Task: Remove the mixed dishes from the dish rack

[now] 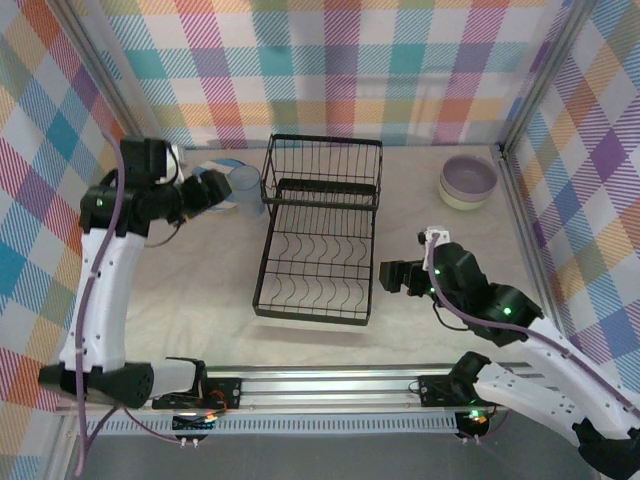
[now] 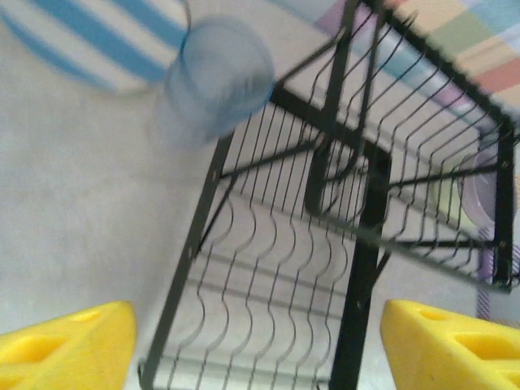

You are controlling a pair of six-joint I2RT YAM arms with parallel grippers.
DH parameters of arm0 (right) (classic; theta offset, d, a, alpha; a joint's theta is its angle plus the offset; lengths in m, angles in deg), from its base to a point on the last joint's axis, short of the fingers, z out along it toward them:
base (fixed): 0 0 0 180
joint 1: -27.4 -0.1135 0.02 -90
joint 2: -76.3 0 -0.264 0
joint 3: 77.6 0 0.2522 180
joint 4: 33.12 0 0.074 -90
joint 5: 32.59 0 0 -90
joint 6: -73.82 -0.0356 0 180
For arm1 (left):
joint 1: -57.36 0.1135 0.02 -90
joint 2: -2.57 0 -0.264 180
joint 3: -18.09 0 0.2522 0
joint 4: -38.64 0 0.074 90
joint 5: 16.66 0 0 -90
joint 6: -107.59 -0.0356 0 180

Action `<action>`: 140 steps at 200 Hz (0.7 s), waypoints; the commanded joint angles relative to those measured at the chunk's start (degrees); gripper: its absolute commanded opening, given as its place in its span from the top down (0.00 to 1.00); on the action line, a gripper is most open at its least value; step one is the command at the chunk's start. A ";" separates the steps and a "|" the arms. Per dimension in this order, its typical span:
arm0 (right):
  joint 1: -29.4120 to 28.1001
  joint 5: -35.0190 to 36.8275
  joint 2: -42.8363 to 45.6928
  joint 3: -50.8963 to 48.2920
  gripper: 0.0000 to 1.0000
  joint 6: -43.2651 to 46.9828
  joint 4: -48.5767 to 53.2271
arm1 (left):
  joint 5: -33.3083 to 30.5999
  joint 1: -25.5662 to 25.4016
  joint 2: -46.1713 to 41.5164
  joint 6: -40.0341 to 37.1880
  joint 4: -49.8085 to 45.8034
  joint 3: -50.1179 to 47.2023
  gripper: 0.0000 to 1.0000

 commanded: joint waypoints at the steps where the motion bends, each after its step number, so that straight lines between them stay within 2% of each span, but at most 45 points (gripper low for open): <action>1: 0.92 -2.77 -4.92 -1.91 0.01 -4.32 -0.28 | 5.12 -0.45 -4.65 0.13 -0.79 -12.09 0.30; 11: 1.44 -4.61 -7.81 -2.47 0.00 -5.96 -0.84 | 4.13 -1.93 -7.10 0.62 -1.25 -17.34 0.33; 31: 1.77 -8.53 -12.71 -3.70 0.05 -8.20 -4.15 | 3.32 -6.41 -10.88 3.26 2.30 -27.47 0.35; 54: 1.84 -9.42 -19.19 -3.63 0.08 -9.50 -6.25 | 1.55 -11.71 -9.75 5.72 6.64 -34.92 0.35; 81: 2.15 -9.04 -25.49 -2.38 0.12 -10.23 -7.36 | -1.33 -17.28 -6.25 7.48 11.14 -37.91 0.34; 118: 4.26 -11.68 -31.74 -2.78 0.24 -12.14 -9.59 | -4.44 -19.34 -0.61 8.40 15.24 -38.90 0.39; 140: 4.83 -12.76 -33.50 -3.28 0.34 -12.10 -10.98 | -6.13 -19.83 2.18 8.40 17.38 -39.13 0.44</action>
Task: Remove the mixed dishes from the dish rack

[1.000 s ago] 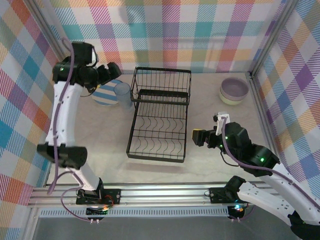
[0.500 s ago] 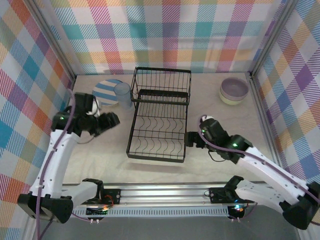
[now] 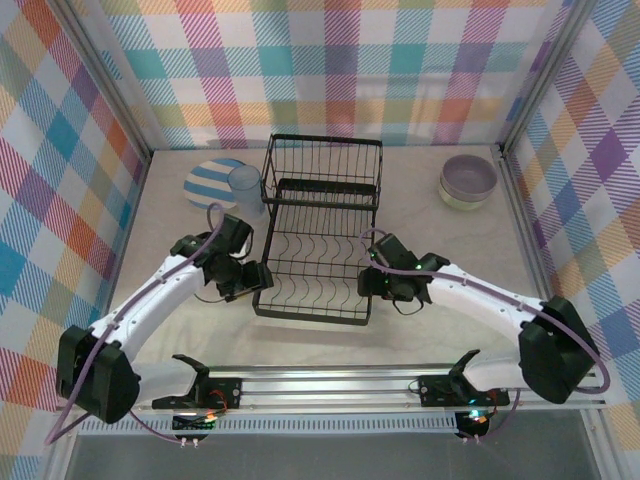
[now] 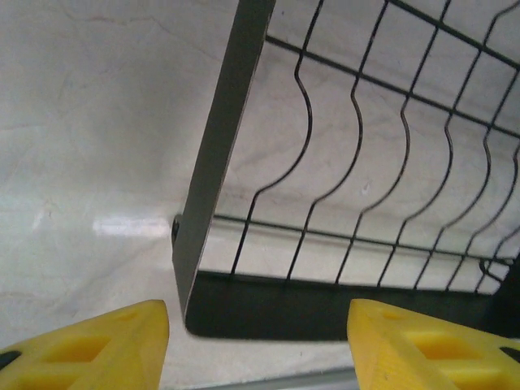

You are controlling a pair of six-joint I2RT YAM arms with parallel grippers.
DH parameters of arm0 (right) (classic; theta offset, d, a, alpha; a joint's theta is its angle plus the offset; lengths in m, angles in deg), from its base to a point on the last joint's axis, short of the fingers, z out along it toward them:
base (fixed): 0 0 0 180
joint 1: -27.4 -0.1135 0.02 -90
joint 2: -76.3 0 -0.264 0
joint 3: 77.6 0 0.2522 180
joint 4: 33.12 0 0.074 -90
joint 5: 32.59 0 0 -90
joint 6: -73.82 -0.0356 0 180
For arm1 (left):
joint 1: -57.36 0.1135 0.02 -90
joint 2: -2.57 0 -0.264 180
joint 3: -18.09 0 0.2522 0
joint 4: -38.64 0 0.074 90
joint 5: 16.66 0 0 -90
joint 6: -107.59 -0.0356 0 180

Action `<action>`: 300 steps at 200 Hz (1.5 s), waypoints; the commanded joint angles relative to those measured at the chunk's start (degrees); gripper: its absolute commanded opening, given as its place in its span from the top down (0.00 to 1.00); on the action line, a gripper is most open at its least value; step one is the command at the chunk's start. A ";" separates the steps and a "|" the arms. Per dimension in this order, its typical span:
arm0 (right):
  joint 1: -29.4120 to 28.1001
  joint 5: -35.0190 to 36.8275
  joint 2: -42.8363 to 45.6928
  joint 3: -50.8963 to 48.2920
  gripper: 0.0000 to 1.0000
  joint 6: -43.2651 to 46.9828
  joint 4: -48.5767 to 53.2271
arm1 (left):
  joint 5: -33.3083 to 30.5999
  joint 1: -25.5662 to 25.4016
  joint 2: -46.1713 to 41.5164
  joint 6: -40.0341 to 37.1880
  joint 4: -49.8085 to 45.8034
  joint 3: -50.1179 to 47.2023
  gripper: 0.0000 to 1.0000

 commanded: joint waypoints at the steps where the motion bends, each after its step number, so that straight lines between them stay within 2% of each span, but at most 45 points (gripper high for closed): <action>1: 0.74 -2.16 -1.32 0.40 0.34 -1.18 -2.48 | -3.19 -0.69 2.15 0.93 4.07 -0.70 0.45; 62: 1.13 -2.55 -3.48 -0.52 0.54 -0.53 -4.76 | -9.28 -3.28 10.19 1.93 6.88 0.27 0.62; 97: 1.22 -3.47 -4.15 -1.32 0.63 -0.60 -6.05 | -10.95 -5.25 12.27 4.62 9.17 -0.45 0.80; 126: 1.94 -3.55 -4.14 -1.85 0.80 -0.08 -7.59 | -10.48 -7.98 12.40 7.21 11.60 -0.33 0.90; 153: 4.92 -3.66 -5.18 -0.57 1.00 1.43 -7.38 | -9.77 -10.10 14.79 10.23 14.16 0.46 1.00; 206: 13.96 -7.92 -8.94 3.73 1.00 7.91 -8.91 | -10.94 -11.00 23.38 11.68 15.69 8.74 1.00; 234: 15.54 -11.74 -15.42 7.69 1.00 11.38 -12.87 | -11.30 -11.00 29.79 9.01 13.06 16.87 1.00; 257: 16.84 -14.09 -21.17 12.82 1.00 12.20 -12.08 | -12.09 -10.64 33.02 8.10 12.05 20.63 1.00; 300: 18.16 -14.11 -23.75 17.25 1.00 12.12 -10.91 | -10.96 -9.16 36.32 7.11 12.29 23.40 1.00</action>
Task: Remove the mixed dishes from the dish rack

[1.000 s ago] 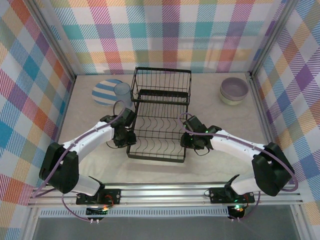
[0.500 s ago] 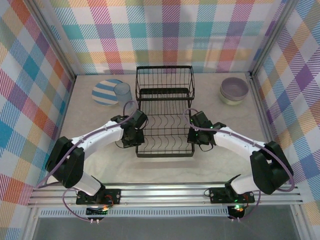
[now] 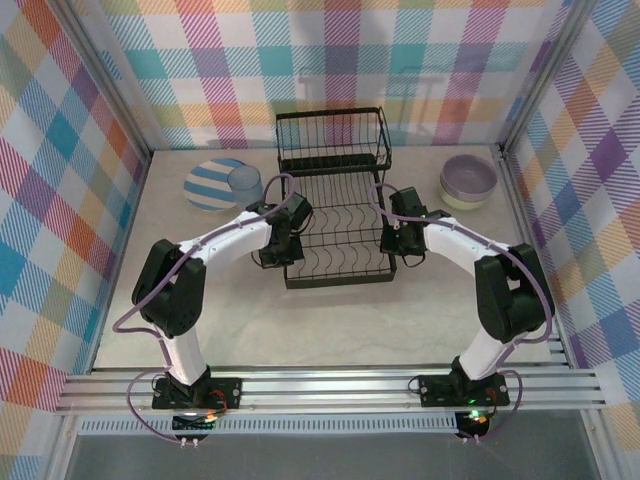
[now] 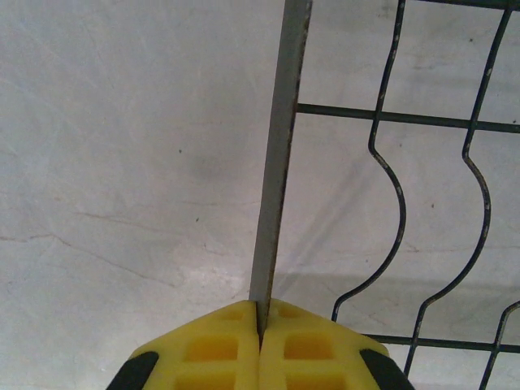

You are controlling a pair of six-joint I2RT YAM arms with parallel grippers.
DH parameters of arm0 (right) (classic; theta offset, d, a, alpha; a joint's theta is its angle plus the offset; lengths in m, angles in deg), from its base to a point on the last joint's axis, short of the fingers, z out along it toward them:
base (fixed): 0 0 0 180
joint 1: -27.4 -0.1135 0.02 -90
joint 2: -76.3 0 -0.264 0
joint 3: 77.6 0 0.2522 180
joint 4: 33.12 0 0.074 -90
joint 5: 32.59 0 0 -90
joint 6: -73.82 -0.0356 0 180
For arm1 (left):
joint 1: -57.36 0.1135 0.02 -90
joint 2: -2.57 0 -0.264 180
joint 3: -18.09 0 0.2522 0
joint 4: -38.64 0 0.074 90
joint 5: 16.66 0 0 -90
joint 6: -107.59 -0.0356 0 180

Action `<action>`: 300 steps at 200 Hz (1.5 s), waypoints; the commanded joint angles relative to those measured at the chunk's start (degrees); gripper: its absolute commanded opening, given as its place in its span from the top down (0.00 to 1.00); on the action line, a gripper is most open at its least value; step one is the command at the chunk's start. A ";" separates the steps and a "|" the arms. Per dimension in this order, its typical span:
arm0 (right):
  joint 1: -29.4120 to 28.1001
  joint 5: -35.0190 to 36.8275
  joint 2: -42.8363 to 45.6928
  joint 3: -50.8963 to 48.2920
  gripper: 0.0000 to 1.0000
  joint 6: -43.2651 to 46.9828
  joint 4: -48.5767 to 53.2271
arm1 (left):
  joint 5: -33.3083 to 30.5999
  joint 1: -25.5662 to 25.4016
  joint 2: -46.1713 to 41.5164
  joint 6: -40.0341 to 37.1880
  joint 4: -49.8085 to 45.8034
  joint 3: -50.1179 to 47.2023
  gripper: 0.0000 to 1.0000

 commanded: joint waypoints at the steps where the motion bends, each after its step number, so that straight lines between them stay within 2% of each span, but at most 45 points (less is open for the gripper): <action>1: -0.73 -8.82 -3.01 1.39 1.00 -3.89 -5.16 | 5.11 -0.20 3.93 1.89 8.71 1.03 1.00; 30: 0.00 -8.24 -1.80 0.91 1.00 -5.03 -5.25 | 6.97 1.10 5.52 1.06 10.34 1.35 1.00; 95: 1.73 -8.04 -0.40 -0.54 1.00 -5.80 -5.73 | 9.03 1.21 10.30 -1.04 8.96 9.23 1.00; 146: 2.94 -9.00 -0.95 -0.02 1.00 -5.51 -5.84 | 8.87 1.21 10.34 -0.58 8.89 8.85 1.00; 159: 3.19 -9.09 -0.83 -0.01 1.00 -5.62 -5.80 | 9.12 1.21 9.63 -0.59 9.16 8.38 0.95; 167: 3.48 -9.09 -0.56 -0.17 1.00 -5.76 -5.64 | 9.11 1.21 9.11 -0.60 9.18 8.04 0.89; 182: 4.18 -8.30 1.18 -0.81 0.82 -5.86 -5.91 | 8.97 1.21 7.50 -0.90 9.34 7.19 0.74; 195: 5.47 -8.48 3.51 -2.21 0.63 -6.54 -7.34 | 8.95 1.21 5.54 -1.28 9.51 6.35 0.60; 210: 6.55 -9.27 5.46 -2.03 0.47 -6.00 -7.27 | 8.39 1.21 3.15 -1.44 9.54 5.38 0.44; 227: 6.89 -8.46 7.68 -0.69 0.24 -4.77 -5.48 | 7.84 1.30 0.44 -1.89 9.04 4.67 0.19; 230: 6.93 -8.39 8.14 -0.57 0.20 -4.67 -5.25 | 7.76 1.30 -0.04 -1.98 8.91 4.52 0.06; 233: 7.03 -8.34 8.72 -0.54 0.17 -4.69 -5.13 | 7.55 1.30 -0.56 -1.99 8.78 4.47 0.01; 254: 7.41 -7.79 13.01 -0.88 0.00 -4.76 -4.63 | 6.54 1.54 -4.66 -2.47 7.79 3.55 0.00; 300: 8.05 -2.93 26.43 -2.91 0.01 -2.41 0.42 | 5.77 2.09 -18.27 -3.89 2.81 2.92 0.00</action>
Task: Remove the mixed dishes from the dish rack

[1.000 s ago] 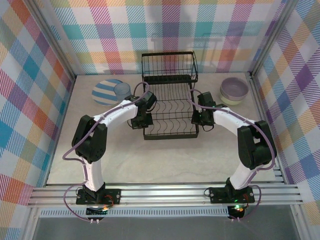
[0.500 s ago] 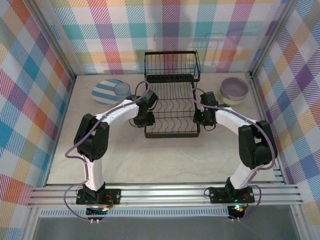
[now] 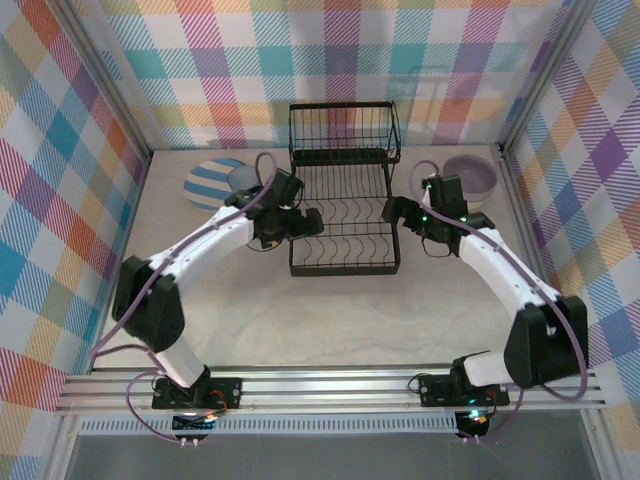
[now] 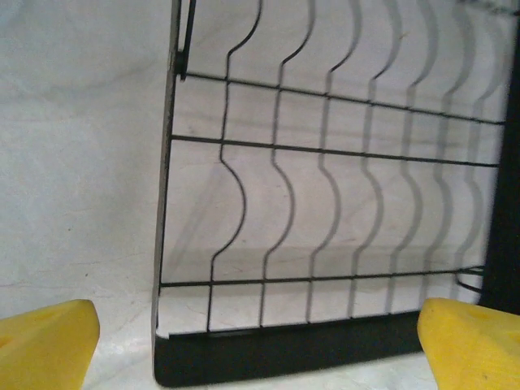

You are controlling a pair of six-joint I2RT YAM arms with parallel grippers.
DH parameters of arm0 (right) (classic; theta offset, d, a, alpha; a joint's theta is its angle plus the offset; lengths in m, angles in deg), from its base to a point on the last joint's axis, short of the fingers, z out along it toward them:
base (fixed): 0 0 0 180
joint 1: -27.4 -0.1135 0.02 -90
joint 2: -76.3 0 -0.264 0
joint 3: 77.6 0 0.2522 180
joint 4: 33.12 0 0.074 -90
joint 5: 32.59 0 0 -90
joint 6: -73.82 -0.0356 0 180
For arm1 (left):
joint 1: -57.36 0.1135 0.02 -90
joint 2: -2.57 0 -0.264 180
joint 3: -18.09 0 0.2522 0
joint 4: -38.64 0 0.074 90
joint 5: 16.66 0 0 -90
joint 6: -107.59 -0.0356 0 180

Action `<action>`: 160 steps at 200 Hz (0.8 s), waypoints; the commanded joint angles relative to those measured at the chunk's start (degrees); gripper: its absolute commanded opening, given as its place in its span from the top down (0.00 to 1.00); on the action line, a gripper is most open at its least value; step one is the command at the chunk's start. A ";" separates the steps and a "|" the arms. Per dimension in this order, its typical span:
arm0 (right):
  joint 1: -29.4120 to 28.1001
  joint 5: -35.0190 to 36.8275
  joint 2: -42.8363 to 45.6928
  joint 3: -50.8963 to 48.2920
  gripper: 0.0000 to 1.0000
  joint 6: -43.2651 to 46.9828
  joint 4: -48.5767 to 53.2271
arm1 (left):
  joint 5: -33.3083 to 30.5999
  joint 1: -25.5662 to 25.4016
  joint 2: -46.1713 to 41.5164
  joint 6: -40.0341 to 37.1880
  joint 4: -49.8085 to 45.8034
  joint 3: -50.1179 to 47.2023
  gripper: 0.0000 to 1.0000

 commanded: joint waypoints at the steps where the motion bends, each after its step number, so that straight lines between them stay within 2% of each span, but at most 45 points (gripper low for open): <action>1: 0.60 3.41 7.35 -0.90 0.01 2.48 3.75 | -0.91 0.48 -8.70 -1.43 -4.33 -0.82 0.00; 38: 0.79 10.27 19.10 -3.28 0.01 7.74 10.03 | -4.82 2.07 -22.45 -3.11 -8.92 -1.77 0.00; 68: 0.77 17.69 27.52 -7.49 0.01 9.31 12.45 | -16.05 2.75 -35.81 -5.38 -9.02 -8.38 0.00; 97: 0.77 23.26 34.14 -13.22 0.01 9.73 9.67 | -27.20 3.12 -49.69 -9.30 -2.08 -21.31 0.00; 121: 0.77 26.78 35.44 -16.02 0.01 10.69 7.83 | -36.20 3.20 -57.94 -11.41 3.42 -31.42 0.00; 139: 0.84 26.50 34.21 -16.80 0.01 12.83 6.93 | -38.93 3.20 -61.02 -13.90 8.18 -37.56 0.00; 160: 0.83 23.67 33.23 -18.85 0.01 15.99 3.68 | -40.69 3.37 -60.45 -16.49 13.60 -43.76 0.00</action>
